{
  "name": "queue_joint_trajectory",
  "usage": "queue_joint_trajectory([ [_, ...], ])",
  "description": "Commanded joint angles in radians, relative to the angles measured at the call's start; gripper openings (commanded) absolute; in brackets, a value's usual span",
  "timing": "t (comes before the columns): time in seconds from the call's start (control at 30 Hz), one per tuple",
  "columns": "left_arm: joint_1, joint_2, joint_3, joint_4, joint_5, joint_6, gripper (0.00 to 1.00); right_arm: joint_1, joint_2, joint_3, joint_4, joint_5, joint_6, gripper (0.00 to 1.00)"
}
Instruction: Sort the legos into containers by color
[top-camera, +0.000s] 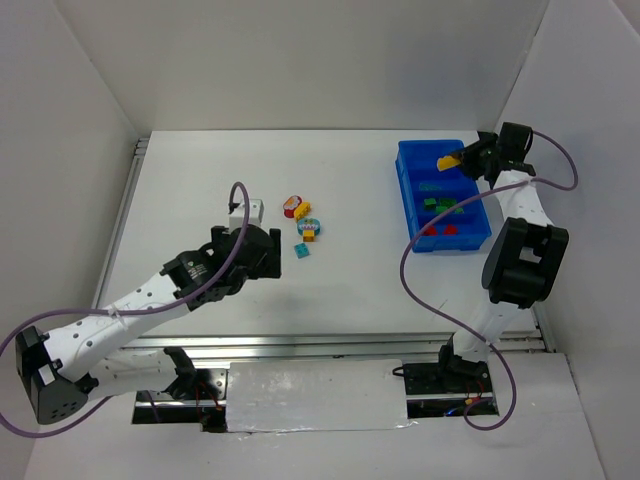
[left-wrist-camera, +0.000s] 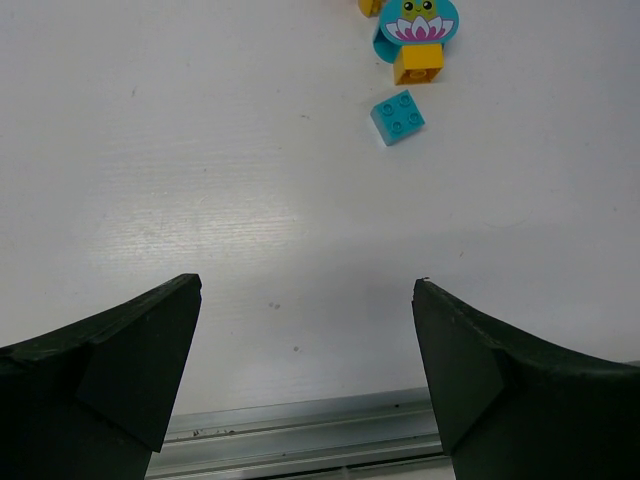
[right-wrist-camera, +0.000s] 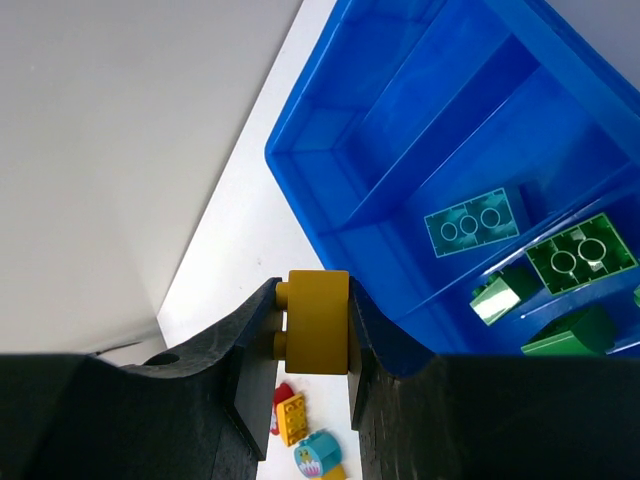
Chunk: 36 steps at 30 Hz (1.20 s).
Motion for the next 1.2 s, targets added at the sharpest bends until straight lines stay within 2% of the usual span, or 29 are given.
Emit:
queue_joint_trajectory([
  [0.0, 0.004, -0.001, 0.038, 0.038, -0.018, 0.018, 1.00, -0.002, -0.060, -0.010, 0.025, -0.006, -0.002, 0.00],
  [0.4, 0.004, -0.004, 0.035, 0.035, -0.007, -0.010, 0.99, -0.001, -0.066, -0.056, 0.054, -0.015, 0.020, 0.00],
  [0.73, 0.004, -0.051, 0.009, 0.017, -0.013, -0.063, 0.99, 0.002, 0.021, 0.011, 0.118, -0.035, 0.070, 0.00],
  [0.97, 0.004, -0.068, 0.006, -0.006, -0.018, -0.102, 0.99, 0.013, 0.163, 0.113, 0.236, -0.052, 0.130, 0.00],
  [1.17, 0.004, -0.093, -0.005, -0.027, -0.025, -0.135, 0.99, 0.013, 0.286, 0.260, 0.177, -0.014, 0.146, 0.00],
])
